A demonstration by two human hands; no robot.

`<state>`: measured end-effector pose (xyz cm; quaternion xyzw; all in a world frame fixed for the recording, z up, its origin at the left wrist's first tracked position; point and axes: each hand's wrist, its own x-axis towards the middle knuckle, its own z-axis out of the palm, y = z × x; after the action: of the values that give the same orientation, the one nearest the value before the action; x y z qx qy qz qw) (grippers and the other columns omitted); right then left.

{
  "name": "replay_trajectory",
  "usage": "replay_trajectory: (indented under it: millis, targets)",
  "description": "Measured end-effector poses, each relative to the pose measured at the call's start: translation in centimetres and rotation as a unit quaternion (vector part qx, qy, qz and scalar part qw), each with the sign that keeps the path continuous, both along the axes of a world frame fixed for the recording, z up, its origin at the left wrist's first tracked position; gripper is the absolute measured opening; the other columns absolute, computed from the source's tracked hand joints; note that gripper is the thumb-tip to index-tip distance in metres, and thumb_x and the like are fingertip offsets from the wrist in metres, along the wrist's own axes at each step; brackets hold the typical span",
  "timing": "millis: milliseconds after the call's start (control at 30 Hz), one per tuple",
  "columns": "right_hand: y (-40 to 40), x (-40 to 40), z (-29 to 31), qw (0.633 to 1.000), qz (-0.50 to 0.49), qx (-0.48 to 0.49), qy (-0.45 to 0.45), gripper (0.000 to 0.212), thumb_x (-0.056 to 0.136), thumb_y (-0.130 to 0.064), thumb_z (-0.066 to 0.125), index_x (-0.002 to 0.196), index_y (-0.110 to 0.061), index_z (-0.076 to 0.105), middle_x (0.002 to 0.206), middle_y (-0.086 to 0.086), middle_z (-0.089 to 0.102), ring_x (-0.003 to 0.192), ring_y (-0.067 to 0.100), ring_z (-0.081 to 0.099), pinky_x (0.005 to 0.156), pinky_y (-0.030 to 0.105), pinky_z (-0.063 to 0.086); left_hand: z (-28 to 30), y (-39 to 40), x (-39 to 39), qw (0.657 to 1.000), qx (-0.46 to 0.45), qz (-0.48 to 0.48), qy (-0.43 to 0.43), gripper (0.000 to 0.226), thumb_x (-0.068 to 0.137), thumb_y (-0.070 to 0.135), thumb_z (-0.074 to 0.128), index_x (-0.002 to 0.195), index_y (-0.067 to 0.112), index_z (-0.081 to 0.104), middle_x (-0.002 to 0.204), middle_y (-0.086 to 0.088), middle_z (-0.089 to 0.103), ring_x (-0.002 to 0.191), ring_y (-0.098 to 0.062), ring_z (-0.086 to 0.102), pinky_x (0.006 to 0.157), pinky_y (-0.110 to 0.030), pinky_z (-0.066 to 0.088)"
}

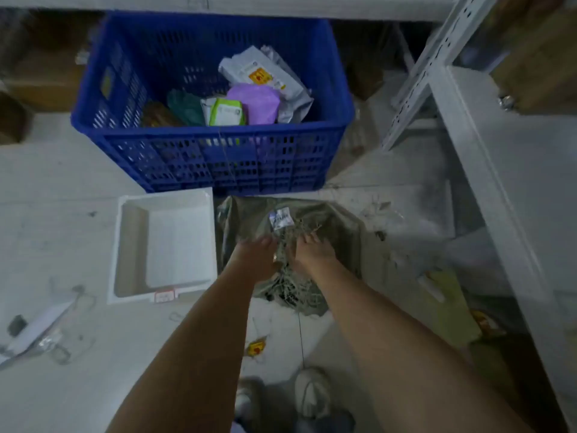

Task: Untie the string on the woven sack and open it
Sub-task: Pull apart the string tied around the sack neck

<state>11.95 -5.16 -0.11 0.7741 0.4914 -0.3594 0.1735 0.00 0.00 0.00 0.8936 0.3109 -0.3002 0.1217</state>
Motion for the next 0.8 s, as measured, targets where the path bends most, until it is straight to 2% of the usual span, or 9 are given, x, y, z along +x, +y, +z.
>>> replay_trajectory:
  millis: [133, 267, 433, 533, 600, 667, 733, 767, 800]
  targets:
    - [0.6, -0.6, -4.9, 0.999, 0.005, 0.044, -0.015, 0.061, 0.096, -0.033, 0.035, 0.148, -0.006, 0.017, 0.159, 0.010, 0.018, 0.147, 0.025, 0.013, 0.119, 0.044, 0.010, -4.7, 0.3, 1.7, 0.999, 0.029, -0.031, 0.010, 0.062, 0.098, 0.035, 0.028, 0.150, 0.009, 0.005, 0.161, -0.008, 0.008, 0.148, -0.021, 0.010, 0.117, -0.043, 0.017]
    - [-0.5, -0.7, -8.5, 0.992, -0.002, 0.120, -0.025, 0.044, 0.098, -0.019, 0.031, 0.140, -0.006, 0.032, 0.149, 0.014, 0.036, 0.137, 0.028, 0.032, 0.110, 0.041, 0.025, -8.3, 0.6, 0.6, 0.996, 0.050, -0.059, 0.039, 0.071, 0.095, 0.034, 0.037, 0.150, 0.006, 0.002, 0.160, -0.009, 0.008, 0.148, -0.021, 0.010, 0.119, -0.040, 0.019]
    - [-2.3, -0.4, -11.5, 0.984, -0.010, 0.175, -0.023, 0.050, 0.095, -0.030, 0.035, 0.139, -0.008, 0.033, 0.146, 0.011, 0.039, 0.133, 0.027, 0.035, 0.110, 0.043, 0.028, -11.7, 0.4, -0.6, 0.996, 0.046, -0.072, 0.040, 0.079, 0.093, 0.044, 0.041, 0.150, 0.006, 0.001, 0.160, -0.011, 0.009, 0.147, -0.024, 0.016, 0.118, -0.042, 0.024]
    - [-2.9, 0.1, -12.5, 0.976, -0.045, 0.210, 0.038, 0.049, 0.097, -0.027, 0.033, 0.142, -0.008, 0.032, 0.151, 0.009, 0.034, 0.136, 0.026, 0.034, 0.109, 0.041, 0.031, -12.8, -0.3, -0.2, 0.999, 0.011, -0.031, 0.020, 0.077, 0.092, 0.042, 0.043, 0.149, 0.005, 0.009, 0.158, -0.013, 0.017, 0.145, -0.026, 0.022, 0.117, -0.042, 0.024]
    - [-3.2, 0.6, -13.1, 0.939, -0.098, 0.314, 0.095, 0.045, 0.098, -0.022, 0.035, 0.141, -0.010, 0.037, 0.152, 0.003, 0.034, 0.135, 0.021, 0.038, 0.108, 0.036, 0.035, -13.5, -0.6, 0.3, 0.999, 0.010, 0.029, -0.036, 0.069, 0.090, 0.040, 0.047, 0.146, 0.006, 0.022, 0.153, -0.013, 0.030, 0.139, -0.027, 0.033, 0.112, -0.042, 0.029]
    - [-3.6, 1.7, -13.5, 0.866, -0.197, 0.451, 0.091, 0.040, 0.096, -0.012, 0.039, 0.135, -0.012, 0.046, 0.149, 0.001, 0.040, 0.130, 0.016, 0.044, 0.102, 0.024, 0.039, -14.0, -0.4, 0.6, 0.987, 0.026, 0.096, -0.125, 0.069, 0.087, 0.038, 0.053, 0.144, 0.009, 0.028, 0.147, -0.012, 0.038, 0.134, -0.027, 0.038, 0.109, -0.041, 0.032]
    - [-4.1, 4.2, -14.4, 0.790, -0.331, 0.513, 0.061, 0.042, 0.092, -0.001, 0.043, 0.133, -0.011, 0.048, 0.141, 0.006, 0.048, 0.123, 0.019, 0.052, 0.093, 0.019, 0.043, -14.4, 0.0, 0.5, 0.969, 0.034, 0.138, -0.203, 0.078, 0.082, 0.037, 0.061, 0.146, 0.014, 0.023, 0.146, -0.009, 0.039, 0.133, -0.026, 0.039, 0.109, -0.040, 0.033]
    - [-4.5, 5.6, -15.3, 0.777, -0.373, 0.504, 0.059, 0.047, 0.089, 0.002, 0.046, 0.134, -0.012, 0.047, 0.137, 0.009, 0.051, 0.119, 0.022, 0.055, 0.090, 0.022, 0.046, -14.7, 0.2, 0.3, 0.962, 0.033, 0.143, -0.229, 0.085, 0.079, 0.037, 0.064, 0.148, 0.016, 0.019, 0.147, -0.007, 0.037, 0.133, -0.025, 0.038, 0.110, -0.040, 0.032]
    - [-5.2, 6.9, -16.3, 0.789, -0.379, 0.479, 0.071, 0.052, 0.086, 0.004, 0.050, 0.136, -0.013, 0.045, 0.136, 0.010, 0.052, 0.119, 0.025, 0.055, 0.092, 0.028, 0.049, -15.1, 0.3, 0.1, 0.959, 0.025, 0.142, -0.245, 0.091, 0.077, 0.038, 0.066, 0.149, 0.017, 0.015, 0.149, -0.007, 0.035, 0.134, -0.025, 0.036, 0.110, -0.040, 0.031]
